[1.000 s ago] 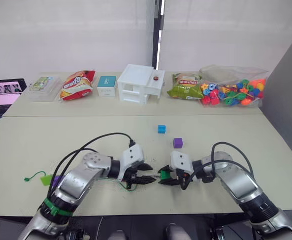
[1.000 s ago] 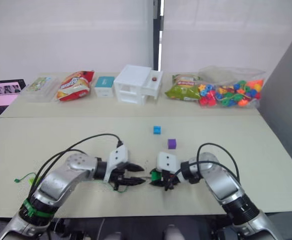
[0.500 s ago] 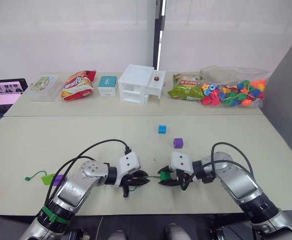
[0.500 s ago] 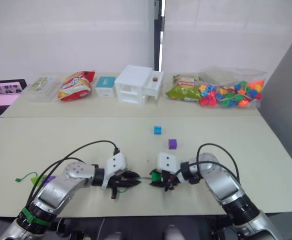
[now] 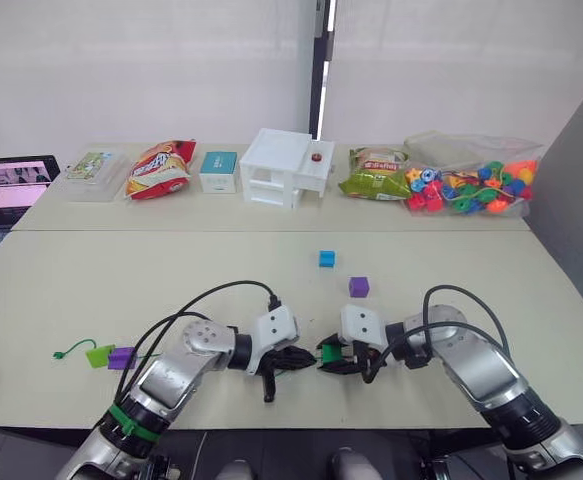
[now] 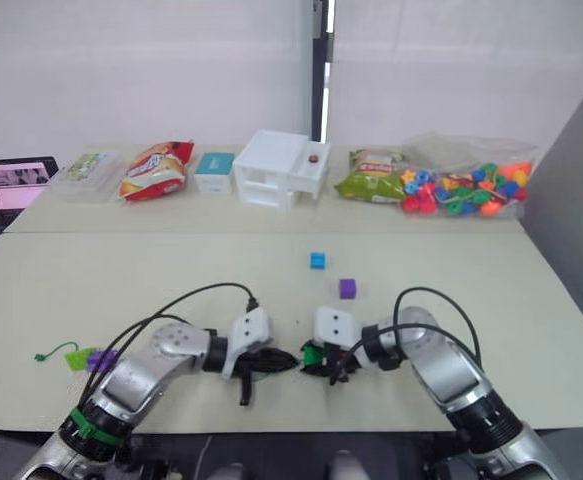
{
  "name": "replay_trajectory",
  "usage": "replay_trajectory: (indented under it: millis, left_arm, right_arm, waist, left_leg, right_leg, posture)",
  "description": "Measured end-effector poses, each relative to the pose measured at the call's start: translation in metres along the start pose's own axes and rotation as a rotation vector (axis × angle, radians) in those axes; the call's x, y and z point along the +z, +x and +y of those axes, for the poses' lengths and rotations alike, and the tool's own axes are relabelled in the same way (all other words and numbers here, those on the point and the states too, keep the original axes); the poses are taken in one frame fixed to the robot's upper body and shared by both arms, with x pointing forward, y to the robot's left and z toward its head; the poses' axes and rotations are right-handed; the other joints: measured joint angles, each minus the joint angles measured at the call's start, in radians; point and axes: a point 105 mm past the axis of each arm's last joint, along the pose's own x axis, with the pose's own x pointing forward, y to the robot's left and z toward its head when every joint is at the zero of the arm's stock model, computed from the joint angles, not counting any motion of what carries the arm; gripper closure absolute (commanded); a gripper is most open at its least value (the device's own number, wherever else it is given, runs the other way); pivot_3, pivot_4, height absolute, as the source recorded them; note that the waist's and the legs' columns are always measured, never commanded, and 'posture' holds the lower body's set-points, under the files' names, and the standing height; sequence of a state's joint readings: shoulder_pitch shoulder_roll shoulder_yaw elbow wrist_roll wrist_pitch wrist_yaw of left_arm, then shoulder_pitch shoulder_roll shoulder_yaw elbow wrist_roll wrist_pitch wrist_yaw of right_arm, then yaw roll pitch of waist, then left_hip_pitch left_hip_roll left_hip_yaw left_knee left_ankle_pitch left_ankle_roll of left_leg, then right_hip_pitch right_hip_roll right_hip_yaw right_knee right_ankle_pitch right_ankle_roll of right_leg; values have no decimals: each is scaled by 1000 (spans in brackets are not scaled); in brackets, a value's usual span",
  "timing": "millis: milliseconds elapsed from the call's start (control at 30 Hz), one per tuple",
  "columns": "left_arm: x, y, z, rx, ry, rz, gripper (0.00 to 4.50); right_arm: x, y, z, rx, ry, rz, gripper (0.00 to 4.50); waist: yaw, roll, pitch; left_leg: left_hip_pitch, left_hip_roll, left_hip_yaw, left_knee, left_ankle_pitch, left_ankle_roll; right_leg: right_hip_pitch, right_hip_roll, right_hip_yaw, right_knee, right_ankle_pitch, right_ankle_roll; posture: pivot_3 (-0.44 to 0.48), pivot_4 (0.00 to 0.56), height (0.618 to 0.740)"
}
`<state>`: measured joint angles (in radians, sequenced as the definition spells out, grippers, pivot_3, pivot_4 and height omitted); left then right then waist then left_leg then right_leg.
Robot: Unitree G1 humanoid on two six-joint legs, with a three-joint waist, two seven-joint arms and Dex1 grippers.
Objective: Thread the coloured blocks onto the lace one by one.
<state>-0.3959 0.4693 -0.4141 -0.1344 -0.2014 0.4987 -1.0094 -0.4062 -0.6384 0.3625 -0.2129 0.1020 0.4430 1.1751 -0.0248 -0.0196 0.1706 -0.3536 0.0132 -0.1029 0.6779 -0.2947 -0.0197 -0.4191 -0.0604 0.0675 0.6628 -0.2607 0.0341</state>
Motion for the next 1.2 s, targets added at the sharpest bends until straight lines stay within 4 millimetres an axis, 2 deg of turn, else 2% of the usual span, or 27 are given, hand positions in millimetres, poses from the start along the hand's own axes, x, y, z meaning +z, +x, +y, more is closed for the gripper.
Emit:
replay_trajectory:
  millis: [167,367,400,467,533,633,700,767,800,933,1033,1200]
  left_arm:
    - [6,9,4,-12,12,-12,4444]
    - [3,4,3,-8,9,-4,4444]
    - [2,4,2,-12,-2,-8,3896]
    - [2,2,-1,-26,-6,-7,3274]
    - [2,-2,-2,-27,-17,-7,2664]
    - [8,-11,-5,-50,-29,-29,1656]
    - [19,-13,-6,-55,0,-55,995]
    - [24,-12,-5,-58,26,-65,364]
    - [28,-9,-5,-56,39,-72,68]
    - [33,5,-4,-73,107,-62,19]
    - [14,27,-8,-111,90,-12,19]
    - [16,33,-5,-132,128,-9,1463]
  right_arm:
    - [-3,-4,0,-10,11,12,3299]
    - [-2,-4,1,-10,15,11,3299]
    - [-2,-4,1,-10,16,11,3299]
    - [-2,-4,1,-9,20,11,3299]
    - [-1,-3,4,2,38,-4,2235]
    - [6,-5,8,-8,51,-41,1247]
    - [12,-15,8,-33,45,-56,550]
    - [14,-24,8,-54,46,-57,0]
    - [14,-29,7,-69,47,-49,0]
    - [4,-47,8,-104,74,-13,0]
    - [-5,-63,6,-144,80,40,0]
    - [-12,-64,9,-150,96,51,0]
  waist:
    - [10,0,0]
    - [10,0,0]
    - [9,0,0]
    - [9,0,0]
    - [9,0,0]
    - [8,0,0]
    - [10,0,0]
    - [12,0,0]
    - [12,0,0]
    - [12,0,0]
    - [10,0,0]
    - [5,0,0]
  left_leg:
    - [0,0,0,1,0,0]
    - [0,0,0,1,0,0]
    - [0,0,0,1,0,0]
    - [0,0,0,0,0,0]
    - [0,0,0,0,0,0]
    - [-1,0,0,0,0,0]
    - [-1,0,0,0,0,0]
    - [-1,0,0,0,0,0]
    - [-1,0,0,1,0,0]
    - [-1,0,0,0,0,0]
    - [-1,0,1,0,0,0]
    - [0,0,2,0,0,0]
  right_leg:
    - [1,0,0,-1,0,0]
    - [1,0,0,-1,0,0]
    - [1,0,0,-1,0,0]
    - [0,0,0,0,0,0]
    - [0,0,0,0,0,0]
    - [-1,0,0,0,0,0]
    - [0,0,0,0,0,0]
    - [0,0,0,-1,0,0]
    - [0,0,0,-2,0,0]
    - [0,0,0,-2,0,0]
    - [0,1,0,-3,0,0]
    - [1,1,1,-3,0,0]
  posture:
    - [0,150,740]
    - [0,150,740]
    - [0,150,740]
    - [0,150,740]
    - [0,150,740]
    - [0,150,740]
    - [0,150,740]
    - [0,150,740]
    - [0,150,740]
    - [0,150,740]
    - [0,150,740]
    - [0,150,740]
